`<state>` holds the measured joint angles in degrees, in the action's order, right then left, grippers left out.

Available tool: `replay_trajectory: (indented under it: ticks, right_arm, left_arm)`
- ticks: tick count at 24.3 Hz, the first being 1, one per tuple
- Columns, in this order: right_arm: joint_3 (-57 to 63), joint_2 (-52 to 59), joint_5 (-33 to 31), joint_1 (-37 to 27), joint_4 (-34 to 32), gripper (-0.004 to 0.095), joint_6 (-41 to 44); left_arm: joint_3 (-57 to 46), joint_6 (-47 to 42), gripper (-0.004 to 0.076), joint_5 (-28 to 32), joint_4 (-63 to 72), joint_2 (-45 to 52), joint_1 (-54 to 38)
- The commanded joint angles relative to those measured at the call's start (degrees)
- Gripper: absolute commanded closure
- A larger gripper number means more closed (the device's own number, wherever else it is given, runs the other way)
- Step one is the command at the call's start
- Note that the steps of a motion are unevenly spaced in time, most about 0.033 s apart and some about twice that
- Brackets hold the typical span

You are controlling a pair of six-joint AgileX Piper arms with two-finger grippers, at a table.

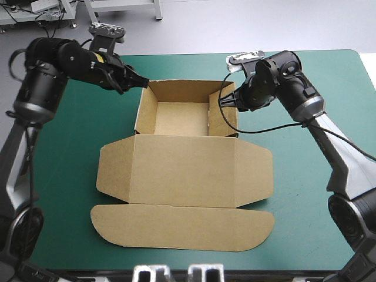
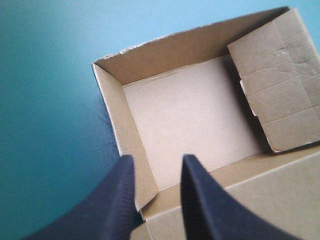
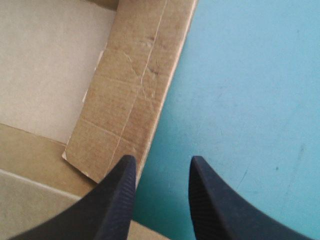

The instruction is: Fold the box

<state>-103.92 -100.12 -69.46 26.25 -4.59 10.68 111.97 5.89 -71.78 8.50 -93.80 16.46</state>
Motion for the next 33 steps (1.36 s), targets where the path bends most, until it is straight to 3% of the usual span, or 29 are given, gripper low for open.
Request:
replay_trajectory:
  ticks: [1,7,12,16,18,22,27,33]
  right_arm:
    - [-1.73,2.09,1.17,-0.01,-0.59,0.0575,0.04]
    - [-1.73,-0.70,4.98,-0.01,-0.47,0.0575,1.30]
    - [-1.73,-7.00,8.67,-0.01,2.49,0.0575,0.71]
    - [-1.73,-11.08,7.35,-0.01,1.95,0.0583,0.60]
    - [-1.73,-11.71,6.78,-0.01,1.95,0.0638,-0.06]
    - [-1.73,-11.71,5.15,-0.01,1.42,0.0921,-0.22]
    - [-1.73,-6.82,-2.11,-3.06,-5.22,0.0926,-0.33]
    - [-1.73,-0.59,-2.10,-13.92,-3.37,0.0926,-2.27]
  left_arm:
    - [-1.91,1.11,0.0729,-2.24,1.42,9.06,0.36]
    - [-13.83,2.34,0.0733,-2.24,1.32,21.15,0.36]
    - [-31.37,2.34,0.0733,-2.14,1.43,37.56,0.36]
    - [-38.82,2.34,0.0733,-2.14,1.21,45.57,0.36]
    - [-40.62,2.34,0.0733,-2.14,1.09,47.97,0.36]
    - [-43.59,2.34,0.0733,-2.14,0.92,51.38,0.36]
    - [-45.72,2.34,0.0733,-2.14,0.76,52.46,0.36]
    - [-47.60,2.34,0.0733,-2.14,-0.57,52.46,0.36]
